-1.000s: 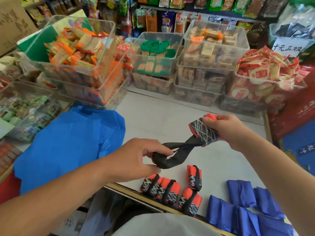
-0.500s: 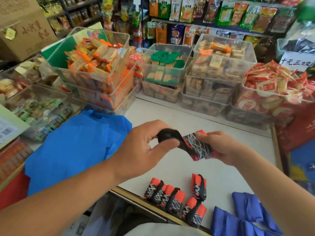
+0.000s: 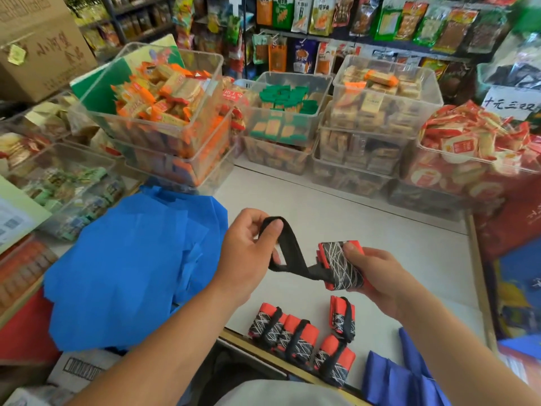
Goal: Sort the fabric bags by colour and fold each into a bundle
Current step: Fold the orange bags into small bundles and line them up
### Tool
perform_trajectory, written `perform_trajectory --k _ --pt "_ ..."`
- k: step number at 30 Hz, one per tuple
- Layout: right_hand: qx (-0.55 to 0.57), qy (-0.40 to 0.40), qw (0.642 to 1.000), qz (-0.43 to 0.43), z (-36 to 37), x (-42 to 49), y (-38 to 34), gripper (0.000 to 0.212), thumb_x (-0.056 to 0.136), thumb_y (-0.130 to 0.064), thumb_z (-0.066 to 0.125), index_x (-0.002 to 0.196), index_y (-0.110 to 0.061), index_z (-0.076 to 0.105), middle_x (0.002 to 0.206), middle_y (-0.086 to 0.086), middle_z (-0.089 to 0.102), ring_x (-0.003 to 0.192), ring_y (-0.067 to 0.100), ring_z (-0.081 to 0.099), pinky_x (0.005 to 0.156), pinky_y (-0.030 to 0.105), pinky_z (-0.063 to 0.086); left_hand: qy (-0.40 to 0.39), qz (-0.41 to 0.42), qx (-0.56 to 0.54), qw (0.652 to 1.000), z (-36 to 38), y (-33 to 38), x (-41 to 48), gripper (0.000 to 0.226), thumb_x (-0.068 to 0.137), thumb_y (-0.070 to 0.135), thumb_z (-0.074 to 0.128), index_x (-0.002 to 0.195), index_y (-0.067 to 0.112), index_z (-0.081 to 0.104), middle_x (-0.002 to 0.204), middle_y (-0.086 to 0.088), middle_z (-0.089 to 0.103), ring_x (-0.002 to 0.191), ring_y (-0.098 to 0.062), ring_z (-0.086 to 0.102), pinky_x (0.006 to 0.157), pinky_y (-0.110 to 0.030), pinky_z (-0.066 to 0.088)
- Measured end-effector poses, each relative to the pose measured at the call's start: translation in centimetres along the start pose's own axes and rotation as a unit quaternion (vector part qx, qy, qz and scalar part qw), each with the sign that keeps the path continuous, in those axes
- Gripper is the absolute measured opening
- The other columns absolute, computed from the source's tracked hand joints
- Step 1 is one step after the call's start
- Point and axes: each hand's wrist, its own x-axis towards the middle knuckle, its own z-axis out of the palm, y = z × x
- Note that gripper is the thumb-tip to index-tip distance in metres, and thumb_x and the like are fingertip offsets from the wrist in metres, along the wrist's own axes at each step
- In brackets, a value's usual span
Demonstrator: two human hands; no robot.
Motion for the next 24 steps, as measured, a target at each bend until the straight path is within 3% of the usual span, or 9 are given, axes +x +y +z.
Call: perform_trajectory --k 2,4,6,8,11,13,16,21,24 --pt "-0.003 0.012 0.999 -0.045 -0.1 -0.3 -0.4 0.031 0.103 -0.025 0.061 0.118 0.003 0.066 0.108 0.030 0.073 0.090 0.042 0.070 0.090 0.057 0.058 -0.034 -0.023 0.023 0.999 0.0 -0.9 -0.5 0.011 0.103 0.020 0.061 0.100 0.012 0.055 0.061 -0.004 0.062 0.048 -0.018 0.056 0.050 -0.028 0.046" --pt "-0.023 0.023 0.995 -0.093 0.4 -0.9 -0.9 0.032 0.097 -0.031 0.070 0.113 -0.003 0.068 0.102 0.028 0.074 0.087 0.041 0.070 0.092 0.062 0.057 -0.053 -0.044 0.066 0.995 0.2 -1.8 -0.9 0.014 0.105 0.025 0.057 0.099 0.013 0.052 0.059 -0.006 0.063 0.047 -0.019 0.055 0.047 -0.028 0.044" --pt "-0.054 0.027 0.988 -0.143 0.8 -1.8 -1.4 0.036 0.086 -0.038 0.077 0.104 -0.009 0.068 0.088 0.016 0.073 0.080 0.033 0.067 0.082 0.051 0.058 -0.053 -0.085 0.110 0.989 0.4 -2.6 -0.9 0.018 0.106 0.028 0.054 0.098 0.012 0.050 0.057 -0.006 0.062 0.045 -0.016 0.056 0.046 -0.025 0.043" --pt "-0.091 0.001 0.973 -0.210 1.1 -3.2 -2.0 0.025 0.087 -0.033 0.079 0.098 -0.015 0.066 0.083 0.006 0.069 0.076 0.023 0.064 0.073 0.045 0.053 -0.056 -0.138 0.152 0.977 0.6 -3.3 -0.6 0.021 0.107 0.028 0.052 0.098 0.009 0.050 0.056 -0.004 0.063 0.044 -0.010 0.057 0.044 -0.020 0.043" --pt "-0.166 -0.077 0.940 -0.289 1.7 -5.2 -2.8 0.017 0.087 -0.025 0.080 0.097 -0.027 0.067 0.089 0.006 0.070 0.079 0.029 0.065 0.072 0.045 0.054 -0.095 -0.187 0.184 0.960 0.6 -3.5 -0.2 0.023 0.105 0.025 0.053 0.092 0.007 0.053 0.055 -0.004 0.063 0.041 -0.007 0.057 0.041 -0.019 0.042" --pt "-0.226 -0.104 0.917 -0.311 2.4 -5.8 -3.4 0.022 0.084 -0.025 0.083 0.099 -0.029 0.069 0.091 0.002 0.071 0.081 0.023 0.067 0.073 0.039 0.056 -0.143 -0.198 0.188 0.951 0.9 -2.8 0.0 0.022 0.103 0.023 0.056 0.085 0.010 0.054 0.054 -0.004 0.062 0.040 -0.008 0.055 0.039 -0.016 0.038" --pt "-0.306 -0.095 0.889 -0.327 3.4 -5.8 -3.6 0.025 0.081 -0.024 0.088 0.099 -0.031 0.072 0.091 -0.007 0.073 0.082 0.015 0.068 0.074 0.026 0.054 -0.175 -0.197 0.168 0.950 1.6 -1.1 0.3 0.022 0.101 0.033 0.060 0.092 0.013 0.057 0.069 -0.005 0.066 0.049 -0.012 0.060 0.044 -0.021 0.046" --pt "-0.270 -0.037 0.908 -0.317 3.3 -5.3 -3.1 0.030 0.073 -0.023 0.092 0.096 -0.032 0.075 0.091 -0.008 0.074 0.087 0.015 0.069 0.076 0.022 0.053 -0.199 -0.184 0.112 0.956 1.6 0.9 0.2 0.021 0.106 0.035 0.054 0.103 0.014 0.053 0.087 -0.018 0.071 0.058 -0.022 0.072 0.050 -0.035 0.057" --pt "-0.266 -0.036 0.908 -0.322 3.8 -5.5 -3.1 0.035 0.070 -0.018 0.094 0.096 -0.034 0.078 0.091 -0.009 0.074 0.086 0.013 0.070 0.073 0.018 0.052 -0.209 -0.163 0.087 0.960 1.9 1.4 -0.1 0.022 0.107 0.035 0.052 0.104 0.013 0.050 0.088 -0.014 0.067 0.063 -0.019 0.072 0.053 -0.038 0.059"
